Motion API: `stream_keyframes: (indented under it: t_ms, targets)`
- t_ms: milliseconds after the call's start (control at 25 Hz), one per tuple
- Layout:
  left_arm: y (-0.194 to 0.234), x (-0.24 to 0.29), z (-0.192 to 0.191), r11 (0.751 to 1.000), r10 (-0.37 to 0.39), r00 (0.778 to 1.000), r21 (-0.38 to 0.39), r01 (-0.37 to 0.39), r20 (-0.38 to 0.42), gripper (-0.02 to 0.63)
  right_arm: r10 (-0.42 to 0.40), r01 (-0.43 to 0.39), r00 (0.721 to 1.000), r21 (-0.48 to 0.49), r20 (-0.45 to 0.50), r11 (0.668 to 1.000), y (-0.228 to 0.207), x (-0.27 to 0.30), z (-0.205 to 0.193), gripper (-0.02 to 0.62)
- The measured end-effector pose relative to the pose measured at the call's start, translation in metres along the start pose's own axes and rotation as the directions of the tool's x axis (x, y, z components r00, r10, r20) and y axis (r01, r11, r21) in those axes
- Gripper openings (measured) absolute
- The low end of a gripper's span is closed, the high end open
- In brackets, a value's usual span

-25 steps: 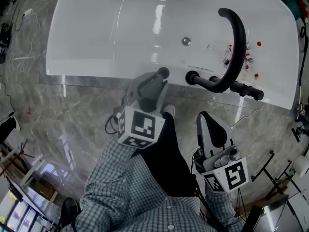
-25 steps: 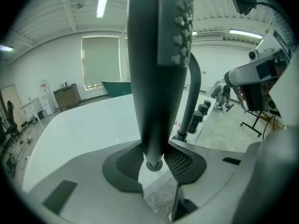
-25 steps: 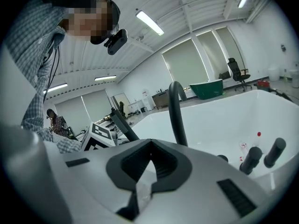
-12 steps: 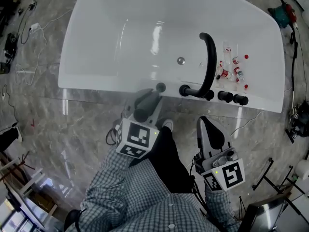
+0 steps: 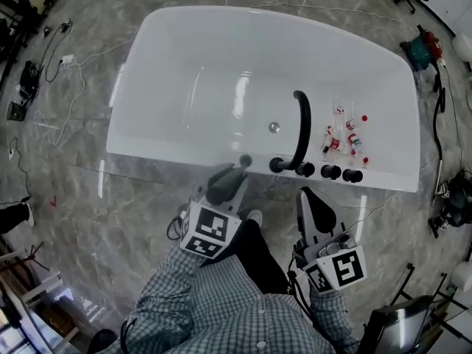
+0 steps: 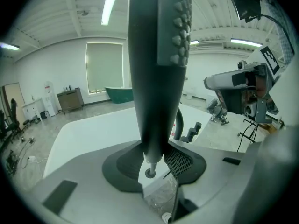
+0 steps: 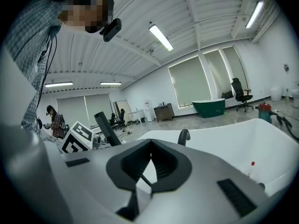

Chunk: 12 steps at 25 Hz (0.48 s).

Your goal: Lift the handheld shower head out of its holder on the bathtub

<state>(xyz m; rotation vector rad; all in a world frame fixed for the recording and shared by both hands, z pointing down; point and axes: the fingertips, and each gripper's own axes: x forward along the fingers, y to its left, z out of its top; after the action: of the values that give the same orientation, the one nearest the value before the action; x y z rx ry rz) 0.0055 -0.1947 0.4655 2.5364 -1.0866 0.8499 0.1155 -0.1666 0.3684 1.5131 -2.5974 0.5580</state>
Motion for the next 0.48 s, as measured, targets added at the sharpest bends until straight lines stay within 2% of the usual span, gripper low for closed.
stream_keyframes:
  t_ms: [480]
  targets:
    - [-0.014,-0.050,0.043,0.999,0.006,0.998,0.041,-0.009,0.063,0.127,-0.003,0.006,0.998,-0.057,0.066,0.998,0.013,-0.027,0.045,0.015]
